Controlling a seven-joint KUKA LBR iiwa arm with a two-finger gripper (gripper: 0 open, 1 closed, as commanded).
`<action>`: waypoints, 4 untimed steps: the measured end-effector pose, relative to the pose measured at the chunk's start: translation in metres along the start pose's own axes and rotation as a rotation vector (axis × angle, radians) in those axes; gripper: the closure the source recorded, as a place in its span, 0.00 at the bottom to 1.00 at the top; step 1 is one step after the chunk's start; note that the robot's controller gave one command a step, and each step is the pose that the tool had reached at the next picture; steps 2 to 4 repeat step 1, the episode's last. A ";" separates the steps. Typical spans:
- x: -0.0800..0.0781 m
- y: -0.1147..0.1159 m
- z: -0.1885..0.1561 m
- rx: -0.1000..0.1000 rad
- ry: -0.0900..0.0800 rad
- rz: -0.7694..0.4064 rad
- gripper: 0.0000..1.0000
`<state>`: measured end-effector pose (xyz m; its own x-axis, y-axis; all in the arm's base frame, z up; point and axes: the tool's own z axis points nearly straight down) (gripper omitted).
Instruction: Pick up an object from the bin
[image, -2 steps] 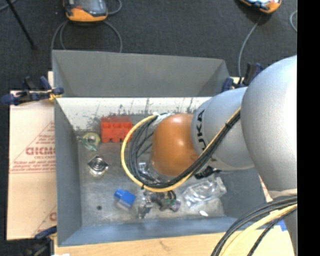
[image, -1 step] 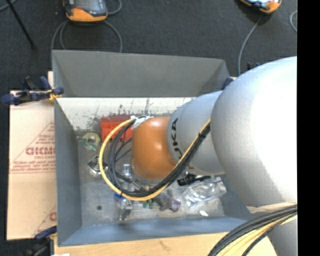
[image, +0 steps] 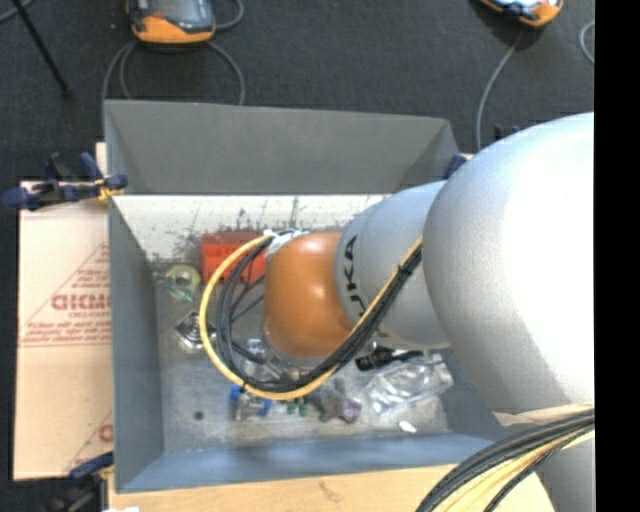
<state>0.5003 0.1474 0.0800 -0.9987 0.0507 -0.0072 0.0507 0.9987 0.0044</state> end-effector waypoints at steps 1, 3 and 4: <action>0.007 0.003 -0.153 0.000 -0.003 -0.056 1.00; 0.007 0.003 -0.153 0.000 -0.003 -0.056 1.00; 0.007 0.003 -0.153 0.000 -0.003 -0.056 1.00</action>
Offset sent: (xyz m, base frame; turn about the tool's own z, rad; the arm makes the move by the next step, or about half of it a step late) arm -0.0108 0.0024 0.1487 -0.0572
